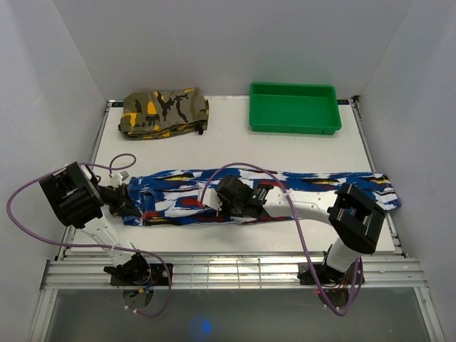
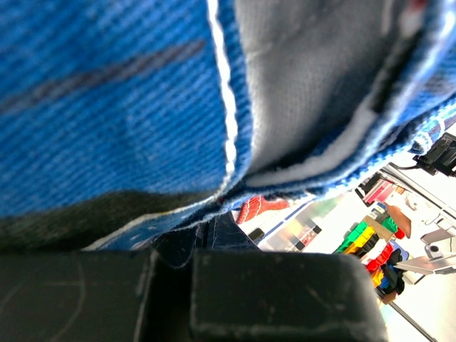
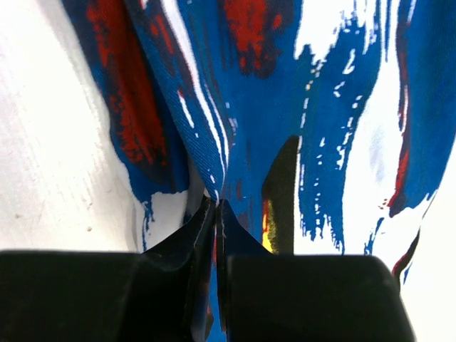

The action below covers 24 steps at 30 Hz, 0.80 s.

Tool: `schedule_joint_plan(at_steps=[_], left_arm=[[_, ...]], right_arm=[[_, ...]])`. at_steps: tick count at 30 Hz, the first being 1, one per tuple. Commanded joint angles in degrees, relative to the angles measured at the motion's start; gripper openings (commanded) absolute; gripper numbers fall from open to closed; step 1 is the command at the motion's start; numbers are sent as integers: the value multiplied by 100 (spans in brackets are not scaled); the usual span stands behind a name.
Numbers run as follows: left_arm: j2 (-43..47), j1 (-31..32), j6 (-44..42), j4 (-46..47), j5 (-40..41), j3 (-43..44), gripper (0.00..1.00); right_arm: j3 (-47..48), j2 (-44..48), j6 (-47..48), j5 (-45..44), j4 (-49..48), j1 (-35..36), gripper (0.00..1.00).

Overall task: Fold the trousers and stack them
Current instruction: Fold the trousers

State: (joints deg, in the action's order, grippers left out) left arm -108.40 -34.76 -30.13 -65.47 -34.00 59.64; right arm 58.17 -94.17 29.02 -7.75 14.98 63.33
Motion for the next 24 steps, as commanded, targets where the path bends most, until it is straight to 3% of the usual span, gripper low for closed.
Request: schedule_joint_plan(at_steps=[1,12,24], left_arm=[[-129,-145,-309,1010,983,118,0],[-146,-224,-230,1063,1141,188,0],[-129,-303,-125,1028,1246,470,0]], right_arm=[[168,328,78,106,372,-40,8],[-210,619,-45,1047,928,197,8],[-280,-540,-291,1223,427,259,8]])
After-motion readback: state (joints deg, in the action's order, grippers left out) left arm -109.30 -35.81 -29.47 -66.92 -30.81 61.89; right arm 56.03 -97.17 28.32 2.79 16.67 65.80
